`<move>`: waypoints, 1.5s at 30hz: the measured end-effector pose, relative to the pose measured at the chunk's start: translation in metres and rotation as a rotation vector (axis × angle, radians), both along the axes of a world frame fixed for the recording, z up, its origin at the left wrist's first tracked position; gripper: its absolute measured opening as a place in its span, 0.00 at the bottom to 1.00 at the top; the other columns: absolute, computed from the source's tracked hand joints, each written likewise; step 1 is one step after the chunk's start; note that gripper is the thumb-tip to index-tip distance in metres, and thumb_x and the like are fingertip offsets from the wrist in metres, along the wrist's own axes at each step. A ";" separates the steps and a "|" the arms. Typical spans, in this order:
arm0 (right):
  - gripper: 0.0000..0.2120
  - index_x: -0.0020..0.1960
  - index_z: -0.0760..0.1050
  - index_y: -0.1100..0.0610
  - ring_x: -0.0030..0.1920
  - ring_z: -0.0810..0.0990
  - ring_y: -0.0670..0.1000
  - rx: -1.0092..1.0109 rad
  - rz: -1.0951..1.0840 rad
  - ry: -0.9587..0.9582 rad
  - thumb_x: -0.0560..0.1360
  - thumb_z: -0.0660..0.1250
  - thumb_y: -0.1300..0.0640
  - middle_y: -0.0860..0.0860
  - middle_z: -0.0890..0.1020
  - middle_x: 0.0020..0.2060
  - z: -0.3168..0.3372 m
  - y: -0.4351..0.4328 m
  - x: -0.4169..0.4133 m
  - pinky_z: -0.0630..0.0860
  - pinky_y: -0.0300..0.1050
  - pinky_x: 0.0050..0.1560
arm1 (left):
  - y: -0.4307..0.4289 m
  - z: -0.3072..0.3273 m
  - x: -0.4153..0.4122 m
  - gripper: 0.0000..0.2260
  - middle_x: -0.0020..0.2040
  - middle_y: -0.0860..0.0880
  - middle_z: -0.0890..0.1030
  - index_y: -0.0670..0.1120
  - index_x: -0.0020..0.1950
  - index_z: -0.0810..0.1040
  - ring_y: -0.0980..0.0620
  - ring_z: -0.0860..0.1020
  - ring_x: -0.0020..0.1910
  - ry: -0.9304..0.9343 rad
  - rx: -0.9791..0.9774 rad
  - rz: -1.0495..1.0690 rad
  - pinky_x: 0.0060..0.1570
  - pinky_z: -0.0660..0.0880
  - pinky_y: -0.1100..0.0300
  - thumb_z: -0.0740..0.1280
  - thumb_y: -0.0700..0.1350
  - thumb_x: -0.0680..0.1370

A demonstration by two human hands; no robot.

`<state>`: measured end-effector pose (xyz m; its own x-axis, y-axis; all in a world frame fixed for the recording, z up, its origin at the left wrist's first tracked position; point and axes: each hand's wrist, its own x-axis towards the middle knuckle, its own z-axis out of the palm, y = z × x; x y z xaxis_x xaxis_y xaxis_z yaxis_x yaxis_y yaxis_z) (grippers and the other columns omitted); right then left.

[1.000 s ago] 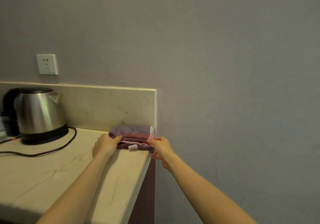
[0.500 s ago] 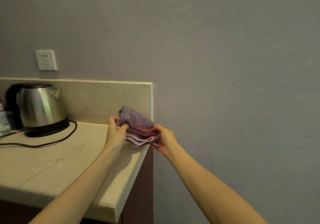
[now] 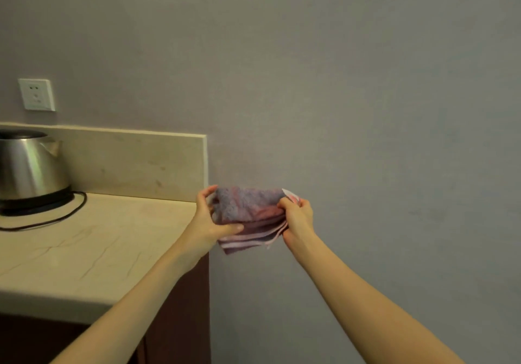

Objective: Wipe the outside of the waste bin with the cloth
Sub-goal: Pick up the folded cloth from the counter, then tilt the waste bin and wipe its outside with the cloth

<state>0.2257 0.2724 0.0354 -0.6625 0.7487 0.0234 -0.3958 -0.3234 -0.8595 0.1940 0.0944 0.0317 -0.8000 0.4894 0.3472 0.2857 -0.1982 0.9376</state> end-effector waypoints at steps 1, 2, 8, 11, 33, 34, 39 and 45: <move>0.13 0.42 0.66 0.58 0.31 0.68 0.48 0.025 -0.019 -0.002 0.69 0.61 0.75 0.52 0.70 0.33 0.001 0.009 0.012 0.67 0.37 0.27 | 0.004 -0.003 0.008 0.44 0.67 0.47 0.69 0.51 0.71 0.57 0.48 0.73 0.64 -0.004 -0.054 -0.056 0.59 0.75 0.50 0.76 0.31 0.64; 0.14 0.41 0.66 0.57 0.31 0.68 0.48 0.040 -0.030 0.000 0.68 0.61 0.75 0.52 0.70 0.33 0.003 0.017 0.024 0.67 0.36 0.26 | 0.007 -0.005 0.016 0.46 0.66 0.49 0.69 0.54 0.72 0.57 0.49 0.73 0.64 -0.030 -0.103 -0.121 0.56 0.77 0.49 0.79 0.35 0.62; 0.12 0.47 0.70 0.60 0.31 0.74 0.47 0.153 0.016 0.021 0.69 0.61 0.74 0.54 0.75 0.36 0.020 0.063 0.097 0.72 0.38 0.30 | 0.043 -0.008 0.063 0.29 0.61 0.43 0.78 0.52 0.67 0.68 0.43 0.79 0.58 -0.209 -0.220 -0.351 0.54 0.78 0.43 0.71 0.58 0.69; 0.13 0.46 0.71 0.60 0.31 0.75 0.47 0.195 0.088 0.039 0.68 0.61 0.75 0.53 0.76 0.34 0.024 0.074 0.125 0.74 0.37 0.31 | 0.077 -0.008 0.089 0.24 0.59 0.41 0.80 0.46 0.61 0.74 0.44 0.80 0.55 -0.173 -0.280 -0.328 0.55 0.76 0.47 0.66 0.59 0.72; 0.33 0.61 0.76 0.59 0.58 0.79 0.59 0.085 0.506 -0.196 0.70 0.64 0.34 0.59 0.82 0.56 -0.027 0.147 0.220 0.72 0.59 0.62 | 0.172 0.003 0.186 0.06 0.45 0.46 0.81 0.47 0.49 0.76 0.51 0.80 0.42 -0.102 -0.197 -0.093 0.40 0.78 0.60 0.59 0.42 0.78; 0.34 0.62 0.76 0.58 0.60 0.78 0.60 0.020 0.547 -0.208 0.70 0.62 0.32 0.59 0.81 0.58 -0.033 0.146 0.220 0.69 0.60 0.65 | 0.171 0.003 0.186 0.06 0.46 0.46 0.81 0.47 0.49 0.76 0.51 0.80 0.42 -0.098 -0.191 -0.087 0.40 0.78 0.60 0.59 0.42 0.79; 0.34 0.61 0.79 0.59 0.60 0.78 0.61 -0.207 0.702 -0.073 0.72 0.57 0.32 0.60 0.79 0.60 -0.057 0.133 0.225 0.74 0.58 0.58 | 0.162 -0.006 0.183 0.09 0.49 0.43 0.81 0.43 0.53 0.76 0.48 0.80 0.46 -0.144 -0.221 -0.048 0.48 0.77 0.54 0.58 0.43 0.79; 0.20 0.62 0.73 0.61 0.57 0.80 0.60 -0.153 0.528 0.038 0.74 0.66 0.52 0.63 0.80 0.56 -0.064 0.108 0.217 0.76 0.57 0.57 | 0.154 -0.047 0.181 0.08 0.45 0.42 0.80 0.38 0.48 0.73 0.46 0.77 0.45 0.042 -0.435 0.086 0.49 0.73 0.50 0.60 0.43 0.78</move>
<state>0.4427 0.3802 -0.0284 -0.9499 0.3113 -0.0281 -0.1758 -0.6064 -0.7755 0.3751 0.2485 -0.0150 -0.8337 0.5296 0.1564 0.3232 0.2384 0.9158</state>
